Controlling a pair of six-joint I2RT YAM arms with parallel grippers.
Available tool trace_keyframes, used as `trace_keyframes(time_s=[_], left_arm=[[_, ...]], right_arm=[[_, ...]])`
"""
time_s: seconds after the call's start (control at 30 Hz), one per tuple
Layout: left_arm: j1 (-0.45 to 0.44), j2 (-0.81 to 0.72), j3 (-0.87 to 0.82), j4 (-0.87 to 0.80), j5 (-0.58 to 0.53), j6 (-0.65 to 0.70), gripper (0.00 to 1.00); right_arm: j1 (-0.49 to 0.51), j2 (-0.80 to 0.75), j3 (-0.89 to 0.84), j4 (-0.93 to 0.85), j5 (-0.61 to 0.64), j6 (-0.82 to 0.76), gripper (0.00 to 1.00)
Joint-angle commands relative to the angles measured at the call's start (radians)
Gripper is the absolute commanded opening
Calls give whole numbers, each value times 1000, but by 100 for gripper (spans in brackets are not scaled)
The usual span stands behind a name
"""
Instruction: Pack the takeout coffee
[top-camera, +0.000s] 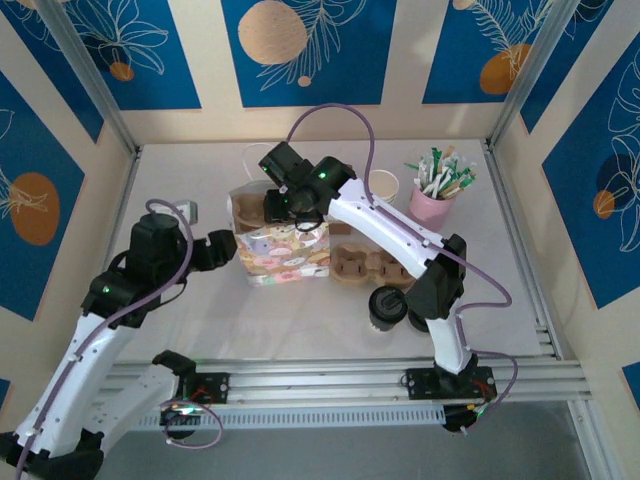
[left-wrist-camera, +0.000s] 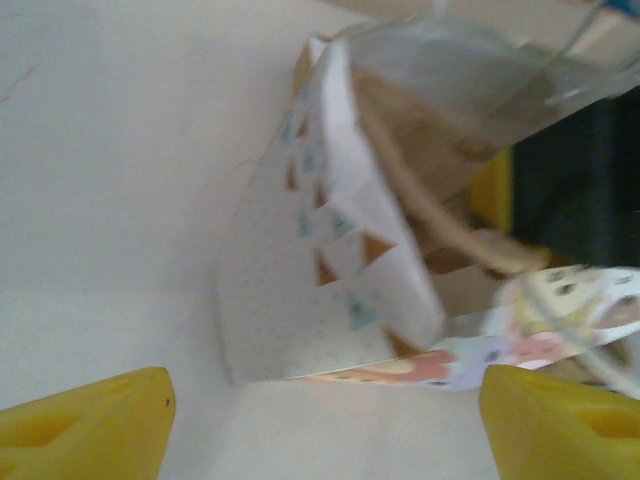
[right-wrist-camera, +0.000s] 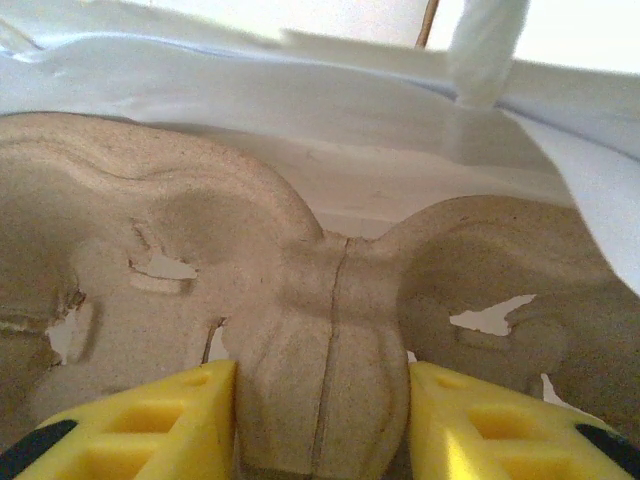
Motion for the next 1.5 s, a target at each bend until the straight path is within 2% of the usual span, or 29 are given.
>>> trace_keyframes(time_s=[0.0, 0.1, 0.2, 0.33, 0.47, 0.67, 0.87, 1.07, 1.3, 1.37, 1.47], left_arm=[[5, -14, 19, 108, 210, -22, 71], [4, -49, -26, 204, 323, 40, 67], [5, -92, -47, 211, 307, 220, 64], [5, -96, -34, 178, 312, 410, 52], [4, -65, -20, 124, 364, 583, 56], [3, -92, -63, 181, 382, 819, 57], [4, -93, -101, 270, 475, 974, 53], [3, -66, -92, 287, 493, 1040, 53], [4, -102, -100, 222, 563, 1163, 60], [3, -124, -119, 230, 561, 1180, 63], [3, -107, -121, 248, 523, 1189, 63]], right_arm=[[-2, -43, -12, -20, 3, 13, 46], [-2, -44, -12, -21, 3, 13, 46], [0, -47, -14, -19, 8, 7, 46], [0, -52, -13, -22, 12, 4, 46], [6, -53, -14, -21, 15, -2, 46], [9, -54, -20, -27, 19, -4, 46], [12, -54, -20, -24, 17, -10, 46], [13, -56, -23, -27, 19, -10, 46], [14, -57, -23, -17, 10, -15, 46], [15, -56, -24, -16, 10, -15, 46], [16, -56, -24, -14, 7, -18, 46]])
